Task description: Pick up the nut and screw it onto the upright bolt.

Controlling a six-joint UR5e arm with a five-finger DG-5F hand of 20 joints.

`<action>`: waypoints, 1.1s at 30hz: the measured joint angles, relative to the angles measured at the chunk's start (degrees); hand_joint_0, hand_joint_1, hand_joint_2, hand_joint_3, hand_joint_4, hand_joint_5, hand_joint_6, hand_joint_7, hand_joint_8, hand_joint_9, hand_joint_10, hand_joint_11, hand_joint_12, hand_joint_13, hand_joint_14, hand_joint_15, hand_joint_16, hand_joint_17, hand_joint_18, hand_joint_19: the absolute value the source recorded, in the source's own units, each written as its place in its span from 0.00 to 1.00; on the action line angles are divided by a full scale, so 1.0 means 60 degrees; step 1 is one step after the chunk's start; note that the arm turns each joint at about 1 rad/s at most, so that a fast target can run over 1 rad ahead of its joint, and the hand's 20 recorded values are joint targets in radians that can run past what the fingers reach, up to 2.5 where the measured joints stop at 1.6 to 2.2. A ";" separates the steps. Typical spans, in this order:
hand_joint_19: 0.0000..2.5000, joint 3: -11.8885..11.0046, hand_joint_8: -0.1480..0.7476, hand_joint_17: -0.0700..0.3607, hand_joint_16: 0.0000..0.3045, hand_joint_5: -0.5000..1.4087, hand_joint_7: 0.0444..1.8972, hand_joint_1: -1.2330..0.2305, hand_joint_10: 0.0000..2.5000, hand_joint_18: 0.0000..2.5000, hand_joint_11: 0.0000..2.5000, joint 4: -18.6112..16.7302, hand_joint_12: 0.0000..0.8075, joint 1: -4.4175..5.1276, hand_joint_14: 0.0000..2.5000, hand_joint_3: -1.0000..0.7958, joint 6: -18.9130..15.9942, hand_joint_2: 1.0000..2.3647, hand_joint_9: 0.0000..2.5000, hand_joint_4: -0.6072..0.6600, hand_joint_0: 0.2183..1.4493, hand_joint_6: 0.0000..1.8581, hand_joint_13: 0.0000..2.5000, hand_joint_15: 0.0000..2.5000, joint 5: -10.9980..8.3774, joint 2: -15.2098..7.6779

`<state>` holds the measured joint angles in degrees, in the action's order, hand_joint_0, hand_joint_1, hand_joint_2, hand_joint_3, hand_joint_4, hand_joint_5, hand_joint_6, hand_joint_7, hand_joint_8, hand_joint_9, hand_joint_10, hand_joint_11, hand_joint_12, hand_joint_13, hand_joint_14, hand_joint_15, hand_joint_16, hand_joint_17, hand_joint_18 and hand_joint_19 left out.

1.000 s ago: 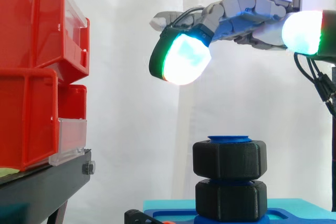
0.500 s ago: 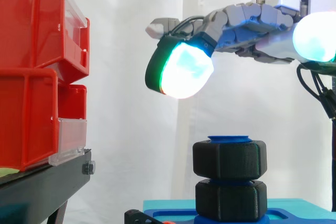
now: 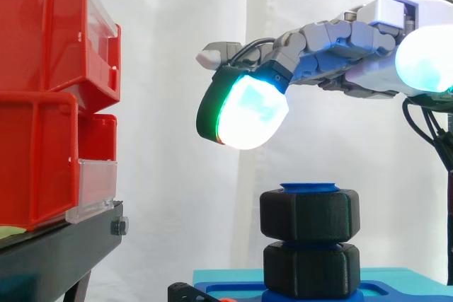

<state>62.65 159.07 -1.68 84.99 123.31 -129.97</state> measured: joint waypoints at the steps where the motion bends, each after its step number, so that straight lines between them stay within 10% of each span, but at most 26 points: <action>1: 0.00 0.0003 0.39 0.38 0.14 0.18 0.33 0.79 0.00 0.00 0.00 -0.0004 0.40 0.0001 0.00 0.28 0.0000 0.00 0.12 0.58 0.20 0.27 0.00 0.00 0.0000 -0.0002; 33: 0.00 0.0934 0.41 0.38 0.14 0.18 0.34 0.78 0.00 0.00 0.00 -0.1316 0.40 0.0029 0.00 0.28 -0.0406 0.00 0.13 0.59 0.21 0.27 0.02 0.00 -0.0186 -0.0019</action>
<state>68.25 151.17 -1.51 82.55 122.20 -130.08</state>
